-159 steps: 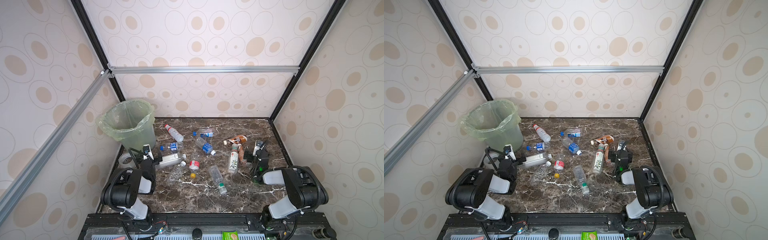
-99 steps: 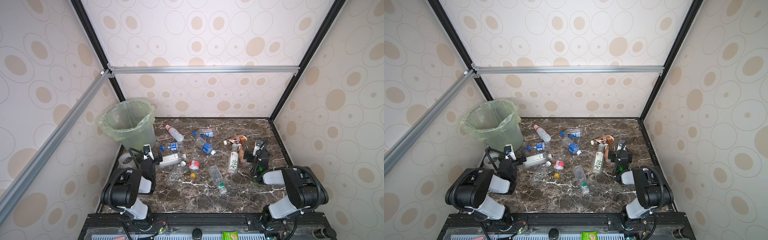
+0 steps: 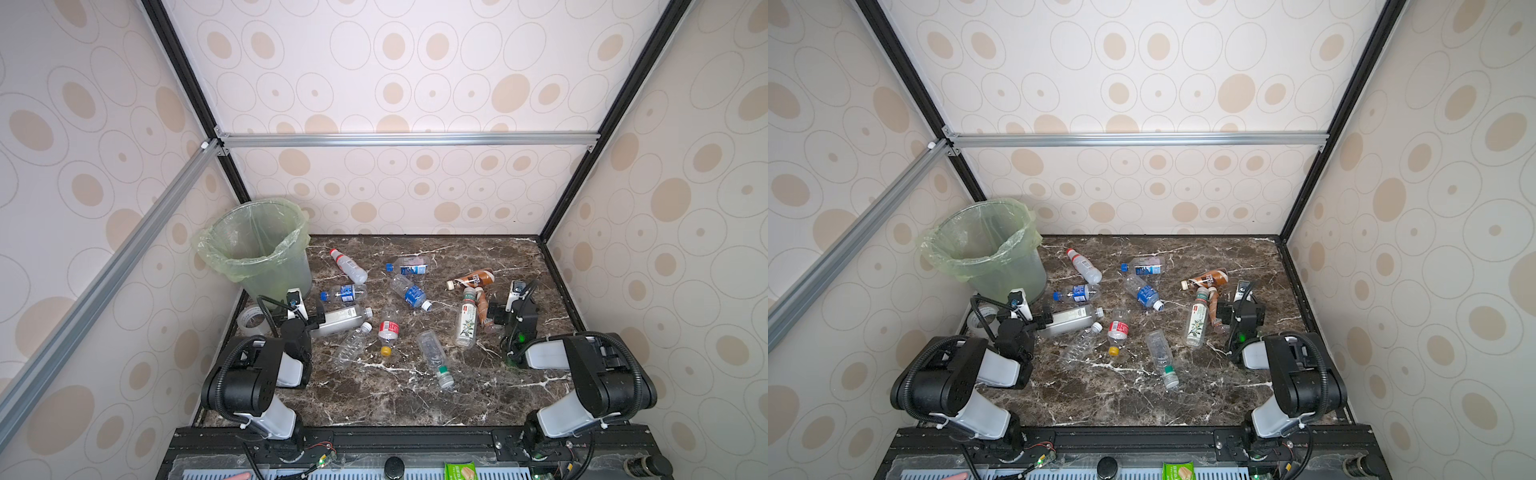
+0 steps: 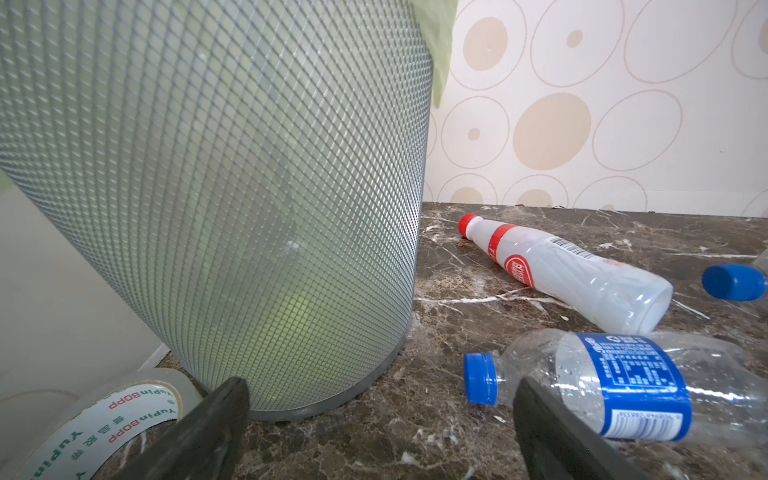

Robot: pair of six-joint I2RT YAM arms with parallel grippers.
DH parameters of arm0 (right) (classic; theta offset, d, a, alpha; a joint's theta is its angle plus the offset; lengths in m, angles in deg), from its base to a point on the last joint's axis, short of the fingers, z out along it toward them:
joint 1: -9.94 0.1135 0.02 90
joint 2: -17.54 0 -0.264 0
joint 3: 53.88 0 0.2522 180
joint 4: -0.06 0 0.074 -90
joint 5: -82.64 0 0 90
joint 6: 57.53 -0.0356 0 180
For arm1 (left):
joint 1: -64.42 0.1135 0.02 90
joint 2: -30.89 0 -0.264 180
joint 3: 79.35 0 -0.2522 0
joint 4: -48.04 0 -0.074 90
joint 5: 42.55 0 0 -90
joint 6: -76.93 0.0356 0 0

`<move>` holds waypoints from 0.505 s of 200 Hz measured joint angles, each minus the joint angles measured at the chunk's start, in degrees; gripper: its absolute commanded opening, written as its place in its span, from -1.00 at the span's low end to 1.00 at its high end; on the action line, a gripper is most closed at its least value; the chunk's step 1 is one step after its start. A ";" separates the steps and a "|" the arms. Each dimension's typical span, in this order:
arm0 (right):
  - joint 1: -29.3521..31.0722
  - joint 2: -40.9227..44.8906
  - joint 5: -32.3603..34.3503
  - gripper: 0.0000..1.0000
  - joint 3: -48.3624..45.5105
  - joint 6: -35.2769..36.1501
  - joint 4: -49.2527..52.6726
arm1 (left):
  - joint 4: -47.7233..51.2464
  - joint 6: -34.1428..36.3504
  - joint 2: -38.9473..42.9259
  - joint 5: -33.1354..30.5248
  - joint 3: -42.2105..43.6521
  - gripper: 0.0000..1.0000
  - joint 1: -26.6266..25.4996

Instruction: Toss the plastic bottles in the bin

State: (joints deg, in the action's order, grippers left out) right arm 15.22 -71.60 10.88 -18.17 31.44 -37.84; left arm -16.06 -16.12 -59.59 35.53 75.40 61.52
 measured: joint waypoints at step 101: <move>0.00 0.00 0.00 1.00 0.00 0.00 -0.02 | 0.57 0.02 0.00 0.46 -0.07 0.98 0.02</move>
State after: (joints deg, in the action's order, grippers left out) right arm 15.22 -71.60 10.88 -18.17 31.44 -37.86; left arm -15.49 -16.10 -59.59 35.99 75.33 61.55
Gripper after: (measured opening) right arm 0.997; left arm 0.991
